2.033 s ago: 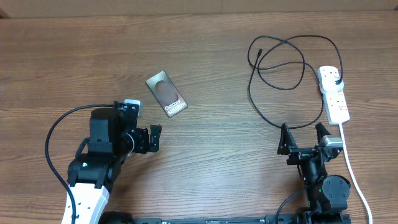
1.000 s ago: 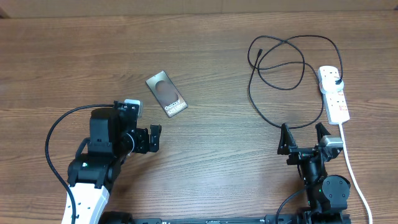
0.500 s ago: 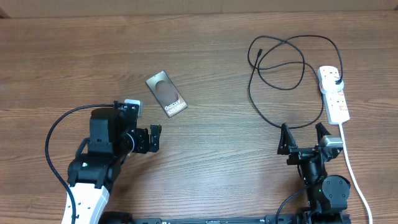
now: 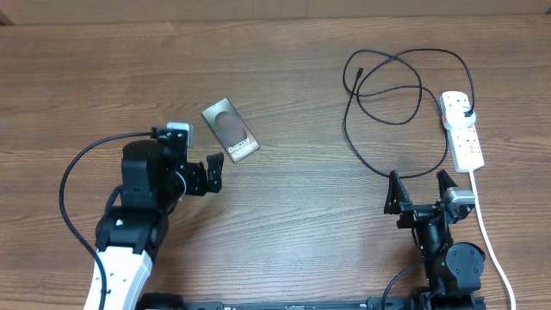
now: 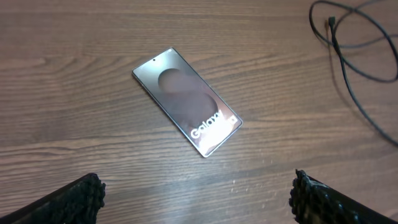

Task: Plug charger to phone and switch on socket
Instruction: 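Reach the left gripper forward over the phone and lower onto it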

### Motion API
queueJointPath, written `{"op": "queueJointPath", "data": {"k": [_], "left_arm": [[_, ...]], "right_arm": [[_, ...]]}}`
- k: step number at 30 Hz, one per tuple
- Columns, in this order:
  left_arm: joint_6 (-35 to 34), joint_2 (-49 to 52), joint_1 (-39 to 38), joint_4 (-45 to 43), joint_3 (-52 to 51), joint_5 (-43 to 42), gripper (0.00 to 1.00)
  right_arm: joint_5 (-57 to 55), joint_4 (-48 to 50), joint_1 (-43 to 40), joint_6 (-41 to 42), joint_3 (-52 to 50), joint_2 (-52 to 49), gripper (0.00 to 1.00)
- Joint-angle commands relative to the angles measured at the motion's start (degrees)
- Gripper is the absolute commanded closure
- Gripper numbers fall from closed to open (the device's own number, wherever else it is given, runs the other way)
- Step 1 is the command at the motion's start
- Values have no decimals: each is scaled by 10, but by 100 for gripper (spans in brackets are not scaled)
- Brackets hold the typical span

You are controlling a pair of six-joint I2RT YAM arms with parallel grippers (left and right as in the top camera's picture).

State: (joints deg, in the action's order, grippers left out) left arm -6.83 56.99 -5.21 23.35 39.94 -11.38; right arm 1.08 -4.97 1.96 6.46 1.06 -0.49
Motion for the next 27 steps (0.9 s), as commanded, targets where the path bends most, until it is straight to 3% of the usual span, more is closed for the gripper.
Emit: {"op": "queueJointPath", "data": {"k": [1,6,11,22,27], "left_arm": [[-66,55,0,-13,43,1,0],[-101,163,-41,30,152,78,0],[-163,280,-90,131,305,167,0],[-260,511,-122,317,574,176,0],[-260,569,-125,283,590,90,0]], "right_arm": [[-1,3,-1,5,-6,3,0],[-1,3,-1,5,-6,3,0],[-1,3,-1,5,-6,3,0],[-1,3,-1,5,-6,3,0],[-1,3,-1,5,-6,3,0]]}}
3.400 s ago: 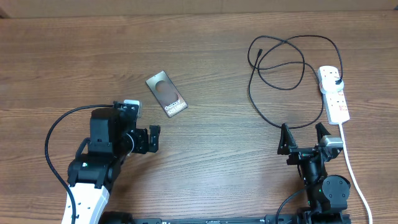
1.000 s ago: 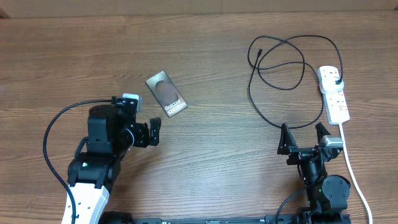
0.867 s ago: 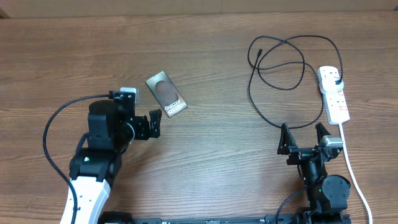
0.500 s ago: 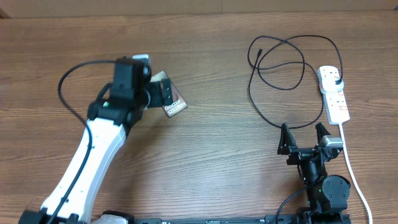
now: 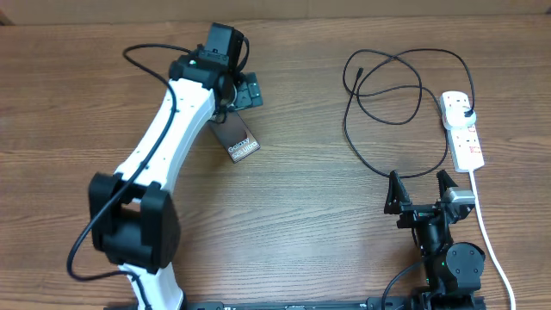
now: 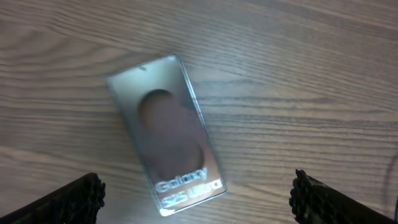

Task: Plug charger to phone and switch on socket
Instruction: 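Reach the left gripper forward over the phone and lower onto it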

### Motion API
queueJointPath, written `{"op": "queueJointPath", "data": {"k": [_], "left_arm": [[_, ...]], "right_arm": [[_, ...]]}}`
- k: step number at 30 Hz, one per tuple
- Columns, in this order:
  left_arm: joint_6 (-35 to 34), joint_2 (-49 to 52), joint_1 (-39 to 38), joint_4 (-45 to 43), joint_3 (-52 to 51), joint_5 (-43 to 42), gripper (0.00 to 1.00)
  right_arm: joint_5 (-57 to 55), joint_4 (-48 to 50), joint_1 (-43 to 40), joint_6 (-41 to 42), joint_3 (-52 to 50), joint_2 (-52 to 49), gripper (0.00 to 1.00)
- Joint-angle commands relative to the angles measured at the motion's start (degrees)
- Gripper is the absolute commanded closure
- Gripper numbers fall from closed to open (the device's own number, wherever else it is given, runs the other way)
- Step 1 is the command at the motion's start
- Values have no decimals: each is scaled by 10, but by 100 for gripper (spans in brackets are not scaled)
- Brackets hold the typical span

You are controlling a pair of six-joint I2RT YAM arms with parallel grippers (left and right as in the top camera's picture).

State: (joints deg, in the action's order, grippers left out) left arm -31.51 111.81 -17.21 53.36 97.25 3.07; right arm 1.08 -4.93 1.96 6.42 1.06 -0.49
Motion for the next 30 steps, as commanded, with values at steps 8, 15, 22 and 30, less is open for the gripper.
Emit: {"op": "queueJointPath", "data": {"k": [8,15,22,30], "left_arm": [[-11,27,-4,-35,17,-49,0],[-84,33,-6,-20,17,8,0],[-111,74,-9,-5,17,19,0],[-106,123,-9,22,17,25,0]], "right_arm": [[-1,3,-1,6,-6,3,0],[-1,3,-1,6,-6,3,0],[-1,3,-1,6,-6,3,0],[-1,3,-1,6,-6,3,0]]}}
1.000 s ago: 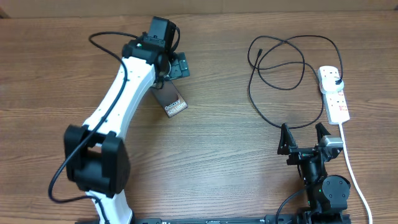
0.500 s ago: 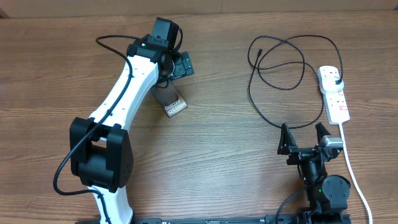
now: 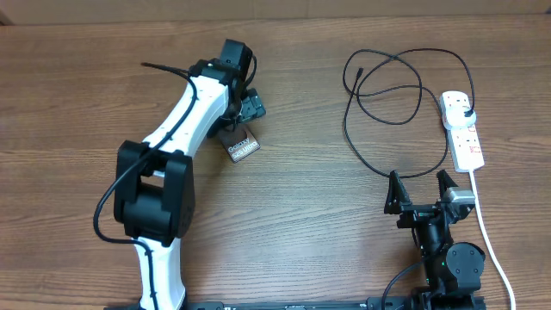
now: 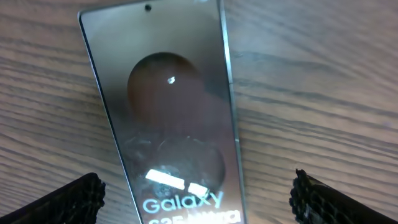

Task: Plug charger to phone and switch on socket
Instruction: 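Reach the left gripper forward over the phone and lower onto it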

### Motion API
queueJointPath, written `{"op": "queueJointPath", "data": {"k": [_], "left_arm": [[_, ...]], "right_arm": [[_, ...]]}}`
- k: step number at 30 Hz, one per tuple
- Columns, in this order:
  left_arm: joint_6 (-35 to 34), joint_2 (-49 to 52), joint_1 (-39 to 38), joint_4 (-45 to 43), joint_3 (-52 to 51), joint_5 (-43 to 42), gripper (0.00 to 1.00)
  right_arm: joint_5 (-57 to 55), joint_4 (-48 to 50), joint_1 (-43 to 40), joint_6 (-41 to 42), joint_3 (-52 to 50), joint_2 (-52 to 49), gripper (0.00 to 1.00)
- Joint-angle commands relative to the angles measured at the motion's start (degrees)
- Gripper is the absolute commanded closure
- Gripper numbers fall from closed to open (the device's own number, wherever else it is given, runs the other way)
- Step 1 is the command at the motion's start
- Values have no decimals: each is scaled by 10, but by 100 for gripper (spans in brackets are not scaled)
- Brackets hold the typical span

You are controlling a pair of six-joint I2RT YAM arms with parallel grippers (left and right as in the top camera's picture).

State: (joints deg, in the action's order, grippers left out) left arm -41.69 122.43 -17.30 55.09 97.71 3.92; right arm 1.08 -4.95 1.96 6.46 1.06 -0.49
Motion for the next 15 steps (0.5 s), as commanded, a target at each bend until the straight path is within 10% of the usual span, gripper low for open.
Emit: {"op": "queueJointPath", "data": {"k": [1,15], "left_arm": [[-3,20,-8,7,12,16,0],[-38,29,-7,12,7,26,0]], "right_arm": [[-1,3,-1,5,-6,3,0],[-1,3,-1,5,-6,3,0]]}}
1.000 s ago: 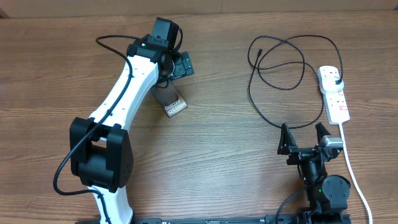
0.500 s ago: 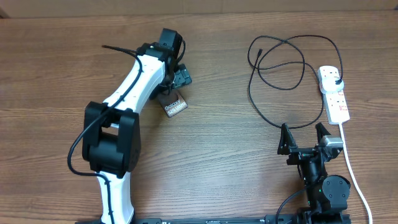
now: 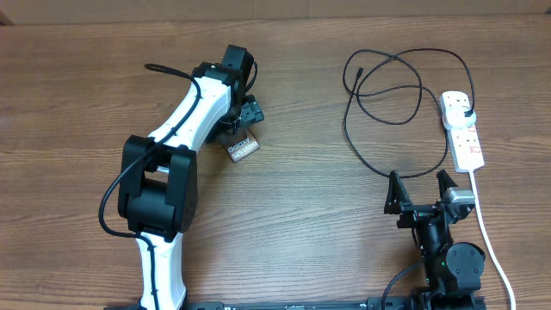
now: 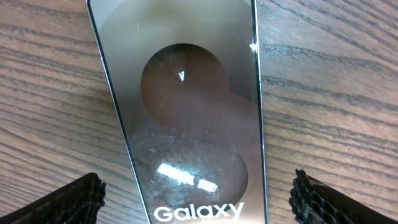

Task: Plug charger to phone and switch on socket
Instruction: 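Reach the left gripper forward over the phone and lower onto it, then close the left gripper on the phone's long edges and lift it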

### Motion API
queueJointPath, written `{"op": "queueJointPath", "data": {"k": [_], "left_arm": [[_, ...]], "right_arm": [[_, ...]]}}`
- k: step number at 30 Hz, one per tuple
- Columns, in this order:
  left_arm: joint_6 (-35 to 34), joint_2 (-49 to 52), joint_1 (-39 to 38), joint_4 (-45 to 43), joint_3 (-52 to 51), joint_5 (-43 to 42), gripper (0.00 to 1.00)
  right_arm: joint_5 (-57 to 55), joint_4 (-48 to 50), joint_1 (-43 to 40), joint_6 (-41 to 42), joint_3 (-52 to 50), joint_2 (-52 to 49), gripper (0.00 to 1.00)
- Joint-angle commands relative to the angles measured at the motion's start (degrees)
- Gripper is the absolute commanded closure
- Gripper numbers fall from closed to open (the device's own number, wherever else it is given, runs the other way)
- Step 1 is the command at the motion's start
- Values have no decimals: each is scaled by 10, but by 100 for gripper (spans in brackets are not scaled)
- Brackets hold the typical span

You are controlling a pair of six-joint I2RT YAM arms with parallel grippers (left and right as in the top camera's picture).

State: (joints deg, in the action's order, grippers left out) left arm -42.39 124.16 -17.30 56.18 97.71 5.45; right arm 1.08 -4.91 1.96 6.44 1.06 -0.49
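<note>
The phone (image 3: 244, 148) lies screen up on the wooden table, left of centre, its "Galaxy" lettering toward the front. My left gripper (image 3: 244, 112) hangs low over its far half, open. In the left wrist view the phone (image 4: 186, 112) fills the middle, and the left gripper (image 4: 196, 202) has a black fingertip on either side of it, not touching. The black charger cable (image 3: 387, 86) lies in loops at the right, its free end (image 3: 351, 76) on the table. A white socket strip (image 3: 462, 129) holds the charger's plug. My right gripper (image 3: 420, 191) rests open near the front right.
The strip's white lead (image 3: 486, 228) runs along the right side toward the front edge. Bare wooden table (image 3: 327, 215) lies between the phone and the cable loops. The left arm stretches from the front left out to the phone.
My left gripper has come closer to the phone, which now looks larger in the wrist view and runs past the top edge. The phone, cable and right arm have not moved.
At first my left gripper was open near the front left, short of the phone. Then the arm was stretched out with the gripper above the phone's far end. After that it hung close over the screen, and now closer still, fingers astride it.
</note>
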Motion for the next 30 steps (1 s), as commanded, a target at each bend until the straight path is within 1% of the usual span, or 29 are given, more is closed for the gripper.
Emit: {"op": "queueJointPath", "data": {"k": [1,8,21,30], "left_arm": [[-32,12,-7,1,7,11,0],[-65,12,-7,-2,-7,9,0],[-67,14,-6,-28,-28,3,0],[-67,55,-6,-29,-28,-10,0]], "right_arm": [[-1,3,-1,6,-6,3,0],[-1,3,-1,6,-6,3,0],[-1,3,-1,6,-6,3,0],[-1,3,-1,6,-6,3,0]]}}
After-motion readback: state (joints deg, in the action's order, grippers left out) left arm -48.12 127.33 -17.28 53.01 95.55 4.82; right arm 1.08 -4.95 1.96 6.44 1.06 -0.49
